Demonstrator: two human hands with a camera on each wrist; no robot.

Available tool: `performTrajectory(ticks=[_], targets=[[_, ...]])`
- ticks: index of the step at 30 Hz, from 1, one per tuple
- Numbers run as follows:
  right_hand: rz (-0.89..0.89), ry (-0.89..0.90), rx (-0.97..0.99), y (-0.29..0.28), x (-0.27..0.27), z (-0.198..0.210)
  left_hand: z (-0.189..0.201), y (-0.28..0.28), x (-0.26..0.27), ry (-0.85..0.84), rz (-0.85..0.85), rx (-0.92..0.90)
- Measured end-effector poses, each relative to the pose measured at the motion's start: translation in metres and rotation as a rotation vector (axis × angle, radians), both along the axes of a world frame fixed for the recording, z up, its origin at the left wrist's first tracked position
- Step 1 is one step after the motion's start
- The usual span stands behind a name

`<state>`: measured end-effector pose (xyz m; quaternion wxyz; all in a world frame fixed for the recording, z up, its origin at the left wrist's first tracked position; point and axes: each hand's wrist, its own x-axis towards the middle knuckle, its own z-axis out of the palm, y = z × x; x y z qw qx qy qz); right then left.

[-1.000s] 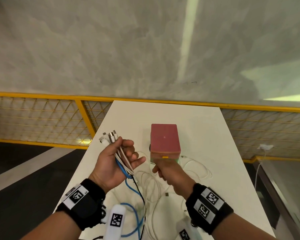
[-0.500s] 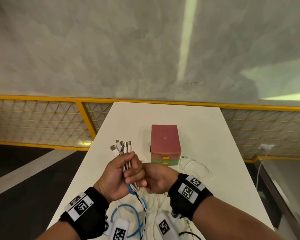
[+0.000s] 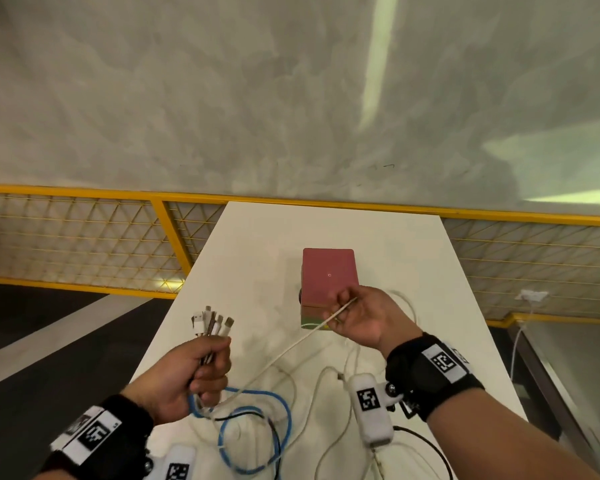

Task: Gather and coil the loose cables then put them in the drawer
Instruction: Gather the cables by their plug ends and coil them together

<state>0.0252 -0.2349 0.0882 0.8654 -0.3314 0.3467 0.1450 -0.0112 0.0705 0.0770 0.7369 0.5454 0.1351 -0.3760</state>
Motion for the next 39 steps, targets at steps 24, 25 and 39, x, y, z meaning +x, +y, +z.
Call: performTrajectory(ticks=[24, 25, 39], targets=[[0.321, -0.105, -0.14, 0.032, -0.039, 0.017, 0.021, -0.141, -0.01, -0.583, -0.04, 0.223], [0.308, -0.083, -0.143, 0.027, -0.036, 0.018, 0.02, -0.135, -0.009, -0.573, -0.108, 0.238], [-0.073, 0.012, -0.125, -0.033, -0.019, 0.011, -0.016, 0.011, -0.012, -0.449, -0.659, 0.554]])
